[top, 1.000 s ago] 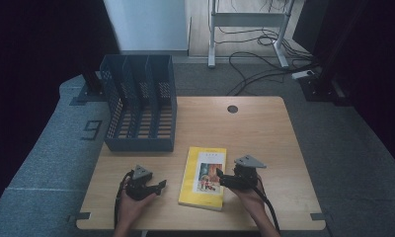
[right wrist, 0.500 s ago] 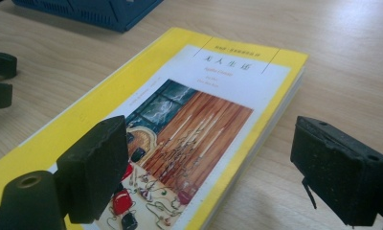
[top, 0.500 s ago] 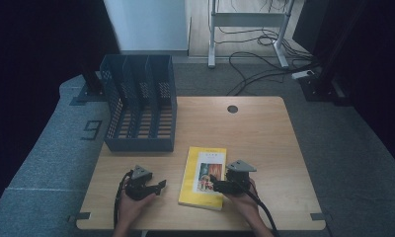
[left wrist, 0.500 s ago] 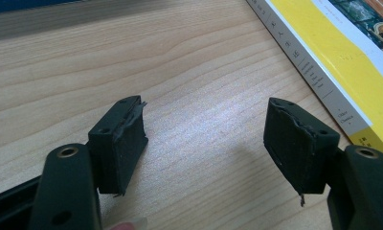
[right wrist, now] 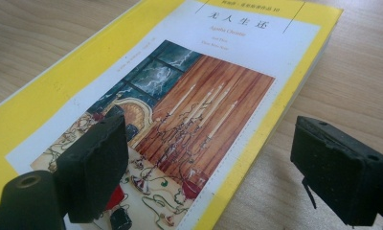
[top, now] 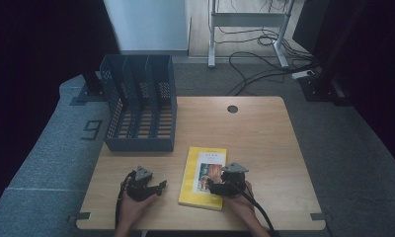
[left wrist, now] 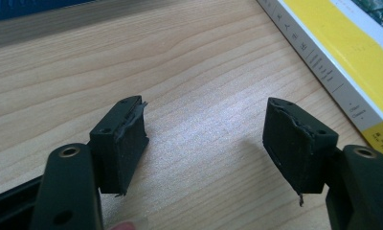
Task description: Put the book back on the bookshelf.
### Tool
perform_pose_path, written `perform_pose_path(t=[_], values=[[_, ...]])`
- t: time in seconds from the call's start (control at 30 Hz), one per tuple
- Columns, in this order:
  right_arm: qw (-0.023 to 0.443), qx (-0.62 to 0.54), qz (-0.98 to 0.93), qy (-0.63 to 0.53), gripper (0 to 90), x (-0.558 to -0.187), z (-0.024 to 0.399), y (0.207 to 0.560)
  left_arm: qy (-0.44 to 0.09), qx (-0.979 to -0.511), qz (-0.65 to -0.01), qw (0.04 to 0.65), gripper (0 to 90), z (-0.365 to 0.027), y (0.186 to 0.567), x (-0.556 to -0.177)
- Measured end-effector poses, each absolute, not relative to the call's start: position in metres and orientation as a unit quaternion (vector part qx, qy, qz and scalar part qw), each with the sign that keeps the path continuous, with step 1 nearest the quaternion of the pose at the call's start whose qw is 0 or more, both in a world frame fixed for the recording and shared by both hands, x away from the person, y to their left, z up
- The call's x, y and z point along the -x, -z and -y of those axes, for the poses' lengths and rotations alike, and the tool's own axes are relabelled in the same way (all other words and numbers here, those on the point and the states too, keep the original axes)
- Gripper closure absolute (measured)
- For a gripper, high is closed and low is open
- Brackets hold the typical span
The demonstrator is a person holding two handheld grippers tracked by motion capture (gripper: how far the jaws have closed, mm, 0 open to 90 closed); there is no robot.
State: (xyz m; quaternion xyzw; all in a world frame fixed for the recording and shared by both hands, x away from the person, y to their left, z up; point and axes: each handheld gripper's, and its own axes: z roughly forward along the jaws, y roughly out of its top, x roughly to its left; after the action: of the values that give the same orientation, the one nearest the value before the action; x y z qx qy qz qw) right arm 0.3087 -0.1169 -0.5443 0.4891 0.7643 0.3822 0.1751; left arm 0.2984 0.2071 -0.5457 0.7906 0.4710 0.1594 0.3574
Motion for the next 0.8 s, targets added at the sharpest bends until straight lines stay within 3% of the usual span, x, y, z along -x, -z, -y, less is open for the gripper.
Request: perform_pose_path(t=[0.27,0.53,0.8], values=[[0.157,-0.492,-0.763,-0.389,18.2,-0.309,0.117,0.545,-0.178,-0.778,-0.465,0.383,33.4,-0.198,0.532,-0.288],[0.144,-0.492,-0.764,-0.393,18.6,-0.31,0.119,0.546,-0.154,-0.802,-0.415,0.4,32.6,-0.162,0.525,-0.278],[0.14,-0.494,-0.762,-0.394,18.6,-0.31,0.12,0.546,-0.106,-0.806,-0.41,0.413,34.6,-0.149,0.532,-0.281]])
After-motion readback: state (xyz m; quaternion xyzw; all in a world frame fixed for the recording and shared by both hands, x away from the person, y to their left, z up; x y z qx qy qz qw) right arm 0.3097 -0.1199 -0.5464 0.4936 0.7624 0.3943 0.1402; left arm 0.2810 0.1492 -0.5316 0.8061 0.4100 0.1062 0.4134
